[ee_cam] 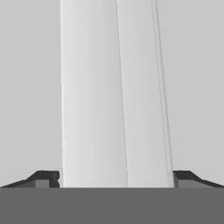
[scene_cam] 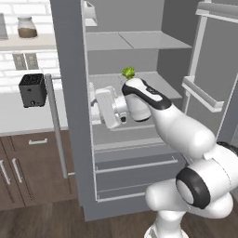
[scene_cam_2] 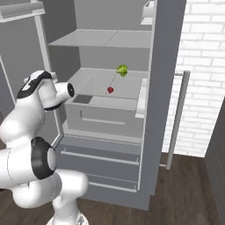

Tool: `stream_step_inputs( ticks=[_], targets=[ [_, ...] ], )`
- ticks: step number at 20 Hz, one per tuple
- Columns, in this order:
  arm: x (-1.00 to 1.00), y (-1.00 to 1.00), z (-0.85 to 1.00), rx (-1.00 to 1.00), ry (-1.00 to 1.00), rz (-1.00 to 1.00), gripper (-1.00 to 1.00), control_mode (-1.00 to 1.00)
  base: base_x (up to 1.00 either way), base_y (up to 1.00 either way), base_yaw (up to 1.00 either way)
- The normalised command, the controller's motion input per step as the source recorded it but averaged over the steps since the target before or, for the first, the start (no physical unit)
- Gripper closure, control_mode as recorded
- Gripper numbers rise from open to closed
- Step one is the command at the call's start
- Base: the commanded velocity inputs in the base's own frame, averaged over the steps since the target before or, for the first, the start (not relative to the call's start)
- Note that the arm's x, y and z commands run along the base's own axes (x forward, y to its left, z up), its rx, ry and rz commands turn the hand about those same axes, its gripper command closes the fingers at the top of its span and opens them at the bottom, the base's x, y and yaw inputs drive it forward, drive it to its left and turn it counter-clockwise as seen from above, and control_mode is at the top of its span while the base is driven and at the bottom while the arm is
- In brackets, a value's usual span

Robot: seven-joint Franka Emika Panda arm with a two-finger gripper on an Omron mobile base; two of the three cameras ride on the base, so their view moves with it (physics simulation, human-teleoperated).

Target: Take the strawberry from the fridge and place it on top of the pancake, located on the dining counter.

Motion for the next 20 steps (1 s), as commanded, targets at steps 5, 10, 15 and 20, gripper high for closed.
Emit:
stream_step_inputs(
  ticks=[5,10,15,20],
  targets=[
    [-0.23,-0.3,0.33,0.0,-0.08,0.0,-1.0,-1.0,0.0,0.0,0.0],
    [-0.13,-0.42,0.52,0.02,-0.09,0.0,-1.0,-1.0,0.0,0.0,0.0],
    [-0.47,-0.08,0.23,0.0,-0.03,0.0,-1.0,-1.0,0.0,0.0,0.0],
    [-0.65,0.6,0.31,-0.02,0.0,0.0,-1.0,-1.0,0.0,0.0,0.0]
  ],
)
